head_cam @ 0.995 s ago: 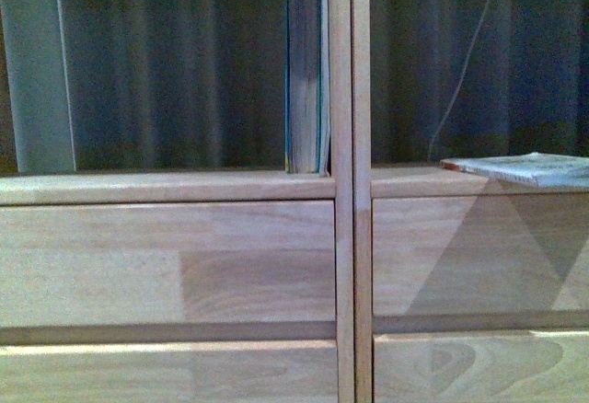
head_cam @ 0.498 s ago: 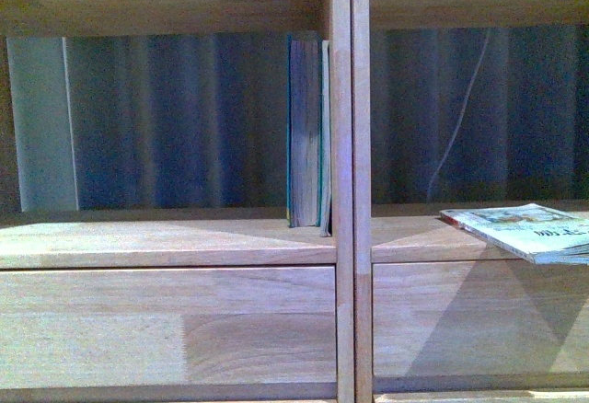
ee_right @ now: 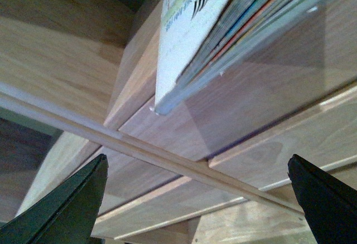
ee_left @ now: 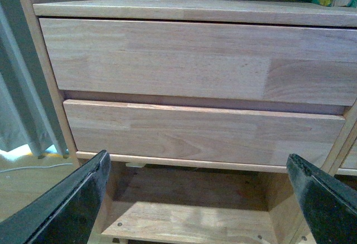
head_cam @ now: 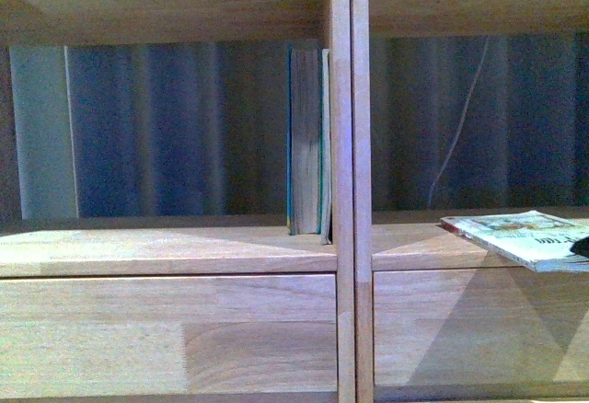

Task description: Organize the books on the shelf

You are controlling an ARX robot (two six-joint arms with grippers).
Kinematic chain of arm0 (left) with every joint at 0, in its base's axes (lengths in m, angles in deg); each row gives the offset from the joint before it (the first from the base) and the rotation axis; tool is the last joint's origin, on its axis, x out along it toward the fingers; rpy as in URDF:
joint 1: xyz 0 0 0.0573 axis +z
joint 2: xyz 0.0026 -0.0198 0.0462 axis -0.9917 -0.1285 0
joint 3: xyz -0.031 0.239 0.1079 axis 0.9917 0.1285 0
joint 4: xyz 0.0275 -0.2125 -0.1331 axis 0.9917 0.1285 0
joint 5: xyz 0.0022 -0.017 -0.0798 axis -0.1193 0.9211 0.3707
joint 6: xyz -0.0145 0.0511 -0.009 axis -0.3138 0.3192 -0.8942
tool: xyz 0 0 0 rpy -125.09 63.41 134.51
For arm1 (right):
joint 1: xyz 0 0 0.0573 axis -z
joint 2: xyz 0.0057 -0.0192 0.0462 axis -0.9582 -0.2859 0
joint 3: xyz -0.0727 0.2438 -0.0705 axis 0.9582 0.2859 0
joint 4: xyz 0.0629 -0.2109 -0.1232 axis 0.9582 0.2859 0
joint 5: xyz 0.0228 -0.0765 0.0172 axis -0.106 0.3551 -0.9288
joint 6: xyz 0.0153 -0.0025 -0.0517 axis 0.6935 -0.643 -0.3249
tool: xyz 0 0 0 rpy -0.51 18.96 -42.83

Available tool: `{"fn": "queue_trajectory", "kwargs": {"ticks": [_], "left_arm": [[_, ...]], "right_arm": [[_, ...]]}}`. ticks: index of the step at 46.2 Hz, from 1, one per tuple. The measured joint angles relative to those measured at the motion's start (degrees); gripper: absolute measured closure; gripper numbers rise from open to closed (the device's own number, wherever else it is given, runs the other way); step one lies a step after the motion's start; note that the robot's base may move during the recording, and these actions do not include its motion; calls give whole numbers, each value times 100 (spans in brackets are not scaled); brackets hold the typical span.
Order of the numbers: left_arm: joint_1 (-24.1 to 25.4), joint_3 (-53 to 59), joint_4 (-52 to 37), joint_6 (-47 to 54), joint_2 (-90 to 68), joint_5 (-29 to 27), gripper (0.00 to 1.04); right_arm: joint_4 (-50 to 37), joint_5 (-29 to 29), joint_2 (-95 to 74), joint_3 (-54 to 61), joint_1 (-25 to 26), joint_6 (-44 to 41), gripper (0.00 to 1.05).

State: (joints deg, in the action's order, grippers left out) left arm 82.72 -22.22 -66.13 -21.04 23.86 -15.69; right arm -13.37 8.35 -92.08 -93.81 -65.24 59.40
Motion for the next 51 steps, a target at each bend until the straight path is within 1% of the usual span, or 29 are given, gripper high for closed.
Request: {"fn": "queue_trajectory", "kwargs": {"ticks": [3,12,18,23,31,35,36,39,42,44,46,51], "left_arm": [[0,0,0,0,0,0,7],[0,0,0,0,0,0,7],[0,0,0,0,0,0,7],[0,0,0,0,0,0,7],[0,0,0,0,0,0,7],[0,0,0,0,0,0,7],[0,0,0,0,0,0,7],[0,0,0,0,0,0,7],[0,0,0,0,0,0,7],[0,0,0,0,0,0,7],[0,0,0,0,0,0,7],[0,0,0,0,0,0,7]], "right_arm": [[-133,186,-330,-289,-79,234,7],[-164,621,-1056,-1049,-107,1115,7],[-168,767,-1191,-1325,-120,1589,7],[-94,890,-1207,-1471,-160,1762,19],[-15,962,-1220,-1554,-367,1910,47],[-22,992,-1241,-1554,-435,1930,58],[-48,994,-1259,-1554,-459,1950,63],[-107,1012,-1296,-1550,-483,1967,73],[-197,1014,-1331,-1502,-470,1998,87],[-247,1010,-1346,-1429,-442,2015,94],[-299,977,-1351,-1377,-404,2024,97],[-520,765,-1303,-1145,-271,2131,97]]}}
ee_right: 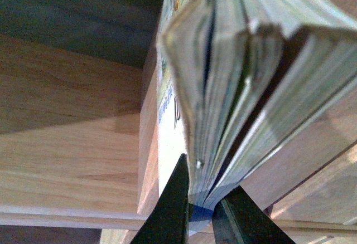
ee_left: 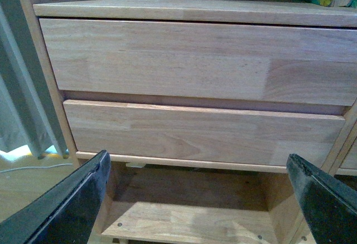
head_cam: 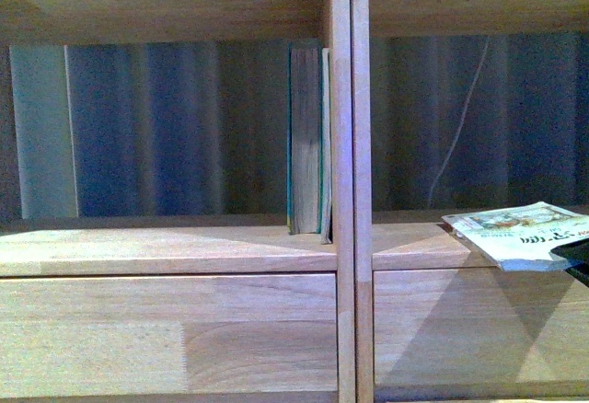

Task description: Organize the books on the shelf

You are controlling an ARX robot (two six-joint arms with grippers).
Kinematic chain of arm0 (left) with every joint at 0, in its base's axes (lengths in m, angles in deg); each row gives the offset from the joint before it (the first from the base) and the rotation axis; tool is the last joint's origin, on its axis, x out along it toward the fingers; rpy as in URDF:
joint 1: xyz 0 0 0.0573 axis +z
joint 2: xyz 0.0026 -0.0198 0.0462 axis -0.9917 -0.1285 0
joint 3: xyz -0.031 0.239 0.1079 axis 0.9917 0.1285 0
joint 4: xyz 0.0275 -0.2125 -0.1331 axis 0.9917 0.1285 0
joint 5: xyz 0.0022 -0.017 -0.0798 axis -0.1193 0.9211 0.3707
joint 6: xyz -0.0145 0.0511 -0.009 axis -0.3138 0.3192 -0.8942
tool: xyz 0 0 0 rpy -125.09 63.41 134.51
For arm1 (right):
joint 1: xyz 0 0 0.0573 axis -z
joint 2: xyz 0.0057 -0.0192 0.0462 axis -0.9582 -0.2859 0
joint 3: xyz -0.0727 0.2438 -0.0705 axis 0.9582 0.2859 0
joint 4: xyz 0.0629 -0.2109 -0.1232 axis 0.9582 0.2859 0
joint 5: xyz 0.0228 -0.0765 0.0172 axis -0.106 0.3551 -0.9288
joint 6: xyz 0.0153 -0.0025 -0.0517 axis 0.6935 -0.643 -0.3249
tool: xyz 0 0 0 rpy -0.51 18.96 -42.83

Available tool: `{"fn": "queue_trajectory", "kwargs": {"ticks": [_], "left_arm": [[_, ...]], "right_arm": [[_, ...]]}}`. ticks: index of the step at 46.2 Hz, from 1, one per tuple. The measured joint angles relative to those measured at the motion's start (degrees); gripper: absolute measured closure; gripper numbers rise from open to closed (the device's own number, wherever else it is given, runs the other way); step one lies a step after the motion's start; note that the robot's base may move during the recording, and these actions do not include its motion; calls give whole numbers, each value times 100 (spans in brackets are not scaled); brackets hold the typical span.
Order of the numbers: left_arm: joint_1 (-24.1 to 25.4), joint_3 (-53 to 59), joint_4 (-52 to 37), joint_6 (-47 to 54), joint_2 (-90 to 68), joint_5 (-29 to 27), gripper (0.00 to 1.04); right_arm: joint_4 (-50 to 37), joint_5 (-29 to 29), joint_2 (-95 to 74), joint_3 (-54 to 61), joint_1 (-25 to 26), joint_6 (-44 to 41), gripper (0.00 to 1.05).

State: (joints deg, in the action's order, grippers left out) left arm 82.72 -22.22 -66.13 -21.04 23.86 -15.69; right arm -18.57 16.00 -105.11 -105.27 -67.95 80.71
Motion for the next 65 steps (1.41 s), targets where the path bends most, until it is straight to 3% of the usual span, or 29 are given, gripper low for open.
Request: {"fn": "queue_trajectory", "kwargs": {"ticks": [16,18,21,22,23,28,31,39,51,57,65], "left_arm": [[26,0,4,-7,-20,136,7],[378,-61,-17,-13,-275,1290,7],[903,-160,-232,-42,-765,2594,7],[1268,-238,-466,-90,-1176,3414,7],[1486,-302,-610,-149,-1438,3882,7],[2129,-695,-1259,-396,-2485,5401,7],[2411,-1130,-1840,-640,-3364,5919,7],[2352,-2424,-3534,-1648,-5646,5390,7],[1681,-4100,-3497,-2918,-7278,5598,7],[1357,-4900,-3947,-4109,-7969,5934,7],[748,-5753,-5399,-6725,-8732,6083,7]], "right_arm": [[-557,-973,1300,809,509,295,97],[-597,-1104,1528,846,590,339,97],[-629,-1217,1773,866,682,372,97],[-662,-1314,1965,870,743,413,97],[-697,-1416,2090,870,789,450,97],[-844,-1685,2524,868,1008,586,97],[-940,-1860,2833,833,1165,695,97],[-1106,-2247,3390,575,992,669,97],[-949,-2144,3504,422,-26,-562,97],[-944,-1860,3215,323,-466,-1235,97],[-966,-1270,2374,120,-1113,-2085,97]]}}
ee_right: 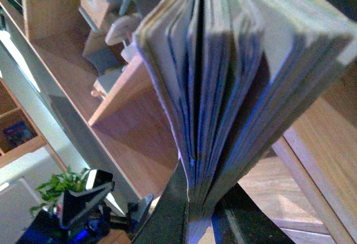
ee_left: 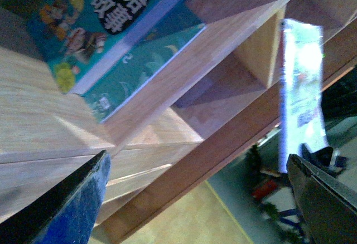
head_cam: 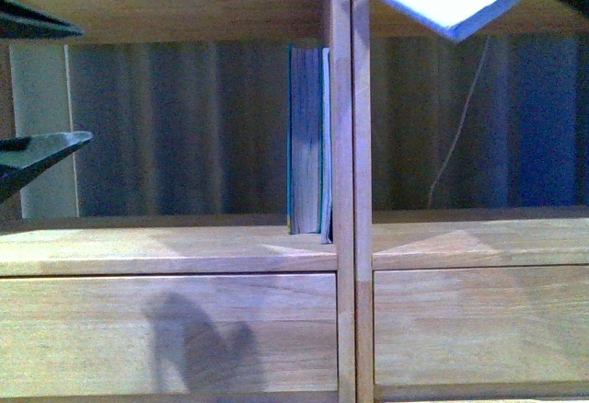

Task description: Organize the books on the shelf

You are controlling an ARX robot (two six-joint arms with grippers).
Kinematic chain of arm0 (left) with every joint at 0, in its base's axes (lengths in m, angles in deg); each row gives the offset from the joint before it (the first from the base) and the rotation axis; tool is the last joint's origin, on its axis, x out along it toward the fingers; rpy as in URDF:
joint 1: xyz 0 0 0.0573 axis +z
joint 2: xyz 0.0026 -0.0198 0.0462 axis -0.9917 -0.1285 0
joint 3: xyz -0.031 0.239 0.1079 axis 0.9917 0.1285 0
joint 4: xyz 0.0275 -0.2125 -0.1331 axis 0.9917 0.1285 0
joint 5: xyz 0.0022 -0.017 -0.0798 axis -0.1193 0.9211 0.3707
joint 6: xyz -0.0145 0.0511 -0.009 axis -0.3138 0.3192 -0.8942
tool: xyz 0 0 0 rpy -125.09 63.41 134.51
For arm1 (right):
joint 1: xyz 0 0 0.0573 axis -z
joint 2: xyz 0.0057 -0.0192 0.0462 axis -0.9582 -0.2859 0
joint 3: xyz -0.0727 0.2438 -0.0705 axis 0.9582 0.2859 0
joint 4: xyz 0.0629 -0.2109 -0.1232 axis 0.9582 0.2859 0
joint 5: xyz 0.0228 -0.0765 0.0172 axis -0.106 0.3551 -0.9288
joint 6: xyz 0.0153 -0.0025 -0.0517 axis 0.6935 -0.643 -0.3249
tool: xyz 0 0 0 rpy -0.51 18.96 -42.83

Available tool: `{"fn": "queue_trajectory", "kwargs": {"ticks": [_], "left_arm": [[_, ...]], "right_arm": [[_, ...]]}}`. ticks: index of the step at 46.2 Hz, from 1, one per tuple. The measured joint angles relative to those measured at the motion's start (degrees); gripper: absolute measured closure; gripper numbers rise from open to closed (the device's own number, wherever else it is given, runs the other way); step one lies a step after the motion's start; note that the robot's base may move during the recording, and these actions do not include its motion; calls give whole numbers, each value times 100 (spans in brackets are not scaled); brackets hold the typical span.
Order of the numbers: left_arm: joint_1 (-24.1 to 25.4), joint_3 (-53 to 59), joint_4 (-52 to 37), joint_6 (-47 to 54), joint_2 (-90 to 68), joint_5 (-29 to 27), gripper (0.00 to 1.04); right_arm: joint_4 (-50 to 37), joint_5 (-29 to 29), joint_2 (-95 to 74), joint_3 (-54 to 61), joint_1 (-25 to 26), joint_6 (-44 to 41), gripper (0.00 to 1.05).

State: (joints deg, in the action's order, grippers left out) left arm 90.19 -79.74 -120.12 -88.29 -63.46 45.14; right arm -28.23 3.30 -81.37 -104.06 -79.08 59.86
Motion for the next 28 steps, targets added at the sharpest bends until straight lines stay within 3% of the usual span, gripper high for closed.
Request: {"fn": "queue_trajectory", "kwargs": {"ticks": [13,20,28], "left_arm": [[-931,-160,-946,-1486,-201,-306,7],[-1257,-138,-1165,-1639,-201,-398,7],[-1405,-52,-1211,-1617,-199,-448,7]], "right_arm": [[-142,555,-533,-15,-1231,-442,97],[-118,667,-636,-13,-1816,-494,97],[-59,691,-625,-11,-2146,-400,97]]}}
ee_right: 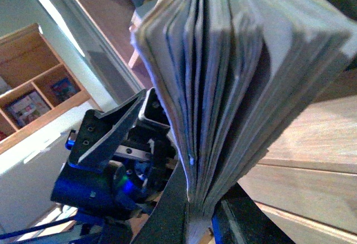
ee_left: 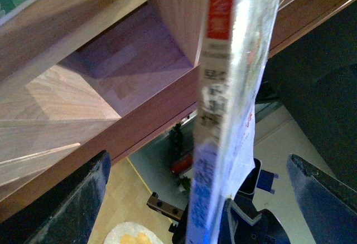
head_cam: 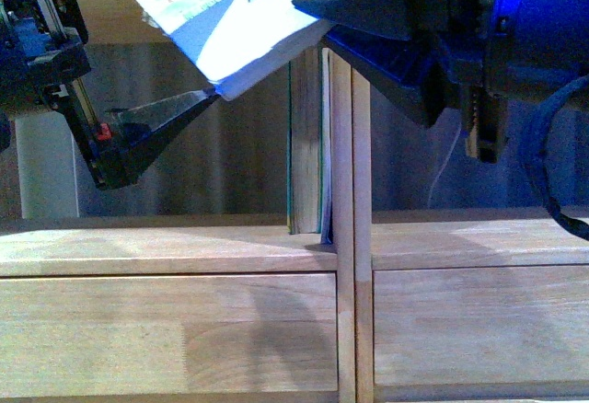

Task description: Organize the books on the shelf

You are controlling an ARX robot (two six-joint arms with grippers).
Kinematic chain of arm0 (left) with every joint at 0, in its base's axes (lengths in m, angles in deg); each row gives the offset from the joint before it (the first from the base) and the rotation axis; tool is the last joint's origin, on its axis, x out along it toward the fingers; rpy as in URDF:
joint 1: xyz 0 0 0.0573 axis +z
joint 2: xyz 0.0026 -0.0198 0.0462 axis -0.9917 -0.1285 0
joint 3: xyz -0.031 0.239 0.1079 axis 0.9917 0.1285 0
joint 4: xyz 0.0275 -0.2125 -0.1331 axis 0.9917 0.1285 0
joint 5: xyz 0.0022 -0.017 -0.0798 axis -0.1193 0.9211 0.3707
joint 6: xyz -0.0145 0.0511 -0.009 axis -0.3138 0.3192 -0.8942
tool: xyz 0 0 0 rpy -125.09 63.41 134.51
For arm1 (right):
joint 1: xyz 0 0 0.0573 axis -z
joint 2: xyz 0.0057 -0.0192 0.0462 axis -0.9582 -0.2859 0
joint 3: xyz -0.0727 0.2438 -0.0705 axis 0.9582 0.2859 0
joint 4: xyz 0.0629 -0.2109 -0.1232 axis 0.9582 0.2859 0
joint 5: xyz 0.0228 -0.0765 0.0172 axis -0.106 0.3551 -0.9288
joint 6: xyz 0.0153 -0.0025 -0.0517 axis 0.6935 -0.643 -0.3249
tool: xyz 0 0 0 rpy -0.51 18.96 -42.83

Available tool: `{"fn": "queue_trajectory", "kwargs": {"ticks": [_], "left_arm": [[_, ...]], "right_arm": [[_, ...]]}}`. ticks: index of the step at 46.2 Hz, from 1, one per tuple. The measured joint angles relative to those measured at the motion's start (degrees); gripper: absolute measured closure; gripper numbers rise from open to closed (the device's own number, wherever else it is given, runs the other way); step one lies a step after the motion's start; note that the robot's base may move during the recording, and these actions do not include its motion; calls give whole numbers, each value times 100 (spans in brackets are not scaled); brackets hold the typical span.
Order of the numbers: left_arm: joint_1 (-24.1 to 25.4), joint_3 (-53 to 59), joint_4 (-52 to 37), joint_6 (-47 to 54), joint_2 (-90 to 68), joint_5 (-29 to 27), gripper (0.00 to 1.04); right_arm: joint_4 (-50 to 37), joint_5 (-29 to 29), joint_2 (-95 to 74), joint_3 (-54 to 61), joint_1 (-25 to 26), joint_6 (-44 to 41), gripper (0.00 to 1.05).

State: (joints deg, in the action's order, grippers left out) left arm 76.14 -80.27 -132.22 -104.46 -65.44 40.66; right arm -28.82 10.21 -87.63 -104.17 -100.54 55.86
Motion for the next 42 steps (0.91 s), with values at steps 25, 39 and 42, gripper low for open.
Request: {"fn": "queue_trajectory", "kwargs": {"ticks": [25,39,42], "left_arm": [[-4,925,-748,286,752,68,30],[243,1683,-1384,170,1458,328,69],[249,1692,-1381,149,1445,367,80]], "right_arm": [[319,-9,160,42,-719,542,97],[280,-254,236,238,-1056,866,77],[275,-267,295,328,-1115,920,67]]}}
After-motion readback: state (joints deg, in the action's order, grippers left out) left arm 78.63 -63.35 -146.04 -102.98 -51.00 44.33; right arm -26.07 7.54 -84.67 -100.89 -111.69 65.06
